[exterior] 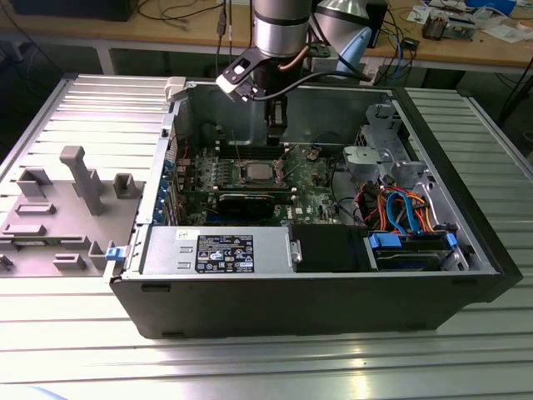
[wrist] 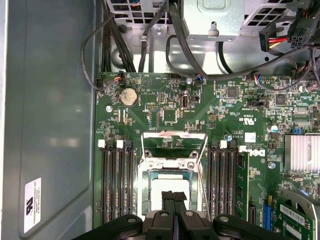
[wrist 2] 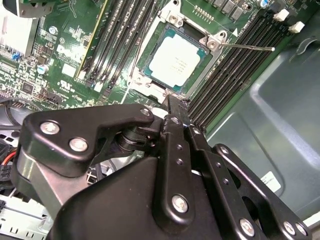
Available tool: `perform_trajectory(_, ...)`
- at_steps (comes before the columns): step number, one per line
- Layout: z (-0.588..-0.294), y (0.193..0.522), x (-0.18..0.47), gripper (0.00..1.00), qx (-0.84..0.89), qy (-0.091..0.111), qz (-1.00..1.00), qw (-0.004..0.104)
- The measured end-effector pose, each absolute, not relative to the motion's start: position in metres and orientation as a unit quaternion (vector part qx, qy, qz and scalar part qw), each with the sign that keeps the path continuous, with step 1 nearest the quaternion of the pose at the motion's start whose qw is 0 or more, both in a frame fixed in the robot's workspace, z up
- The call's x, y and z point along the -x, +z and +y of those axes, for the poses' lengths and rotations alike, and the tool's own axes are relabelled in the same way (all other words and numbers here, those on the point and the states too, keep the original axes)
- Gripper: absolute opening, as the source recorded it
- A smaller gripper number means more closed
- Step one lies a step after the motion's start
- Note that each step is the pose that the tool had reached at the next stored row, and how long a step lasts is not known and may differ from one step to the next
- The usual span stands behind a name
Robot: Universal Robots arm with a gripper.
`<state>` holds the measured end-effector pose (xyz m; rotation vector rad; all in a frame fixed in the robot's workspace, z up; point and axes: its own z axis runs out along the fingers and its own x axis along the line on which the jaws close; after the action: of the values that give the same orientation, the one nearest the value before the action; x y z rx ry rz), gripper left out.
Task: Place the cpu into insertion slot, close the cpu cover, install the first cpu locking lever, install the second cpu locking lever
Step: 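Close the cpu cover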
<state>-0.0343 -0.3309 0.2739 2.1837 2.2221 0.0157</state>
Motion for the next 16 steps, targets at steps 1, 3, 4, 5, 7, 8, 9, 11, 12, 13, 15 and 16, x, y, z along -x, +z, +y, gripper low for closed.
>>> perform_trajectory(1, -0.3309, 0.2739, 0.0341, 0.11, -0.701, 0.005, 0.713, 0.013)
perform_trajectory(3, -0.3309, 0.2739, 0.0338, 0.11, -0.701, 0.005, 0.713, 0.013)
perform_trajectory(4, -0.3309, 0.2739, 0.0336, 0.11, -0.701, 0.005, 0.713, 0.013)
perform_trajectory(5, -0.3309, 0.2739, 0.0334, 0.11, -0.701, 0.005, 0.713, 0.013)
perform_trajectory(7, -0.3309, 0.2739, 0.0327, 0.11, -0.701, 0.005, 0.713, 0.013)
perform_trajectory(8, -0.3309, 0.2739, 0.0325, 0.11, -0.701, 0.005, 0.713, 0.013)
perform_trajectory(9, -0.3309, 0.2739, 0.0323, 0.11, -0.701, 0.005, 0.713, 0.013)
perform_trajectory(11, -0.3309, 0.2739, 0.0319, 0.11, -0.701, 0.005, 0.713, 0.013)
perform_trajectory(12, -0.3309, 0.2739, 0.0316, 0.11, -0.701, 0.005, 0.713, 0.013)
perform_trajectory(13, -0.3309, 0.2739, 0.0313, 0.11, -0.701, 0.005, 0.713, 0.013)
perform_trajectory(15, -0.3309, 0.2739, 0.0307, 0.11, -0.701, 0.005, 0.713, 0.013)
perform_trajectory(16, -0.3309, 0.2739, 0.0305, 0.11, -0.701, 0.005, 0.713, 0.013)
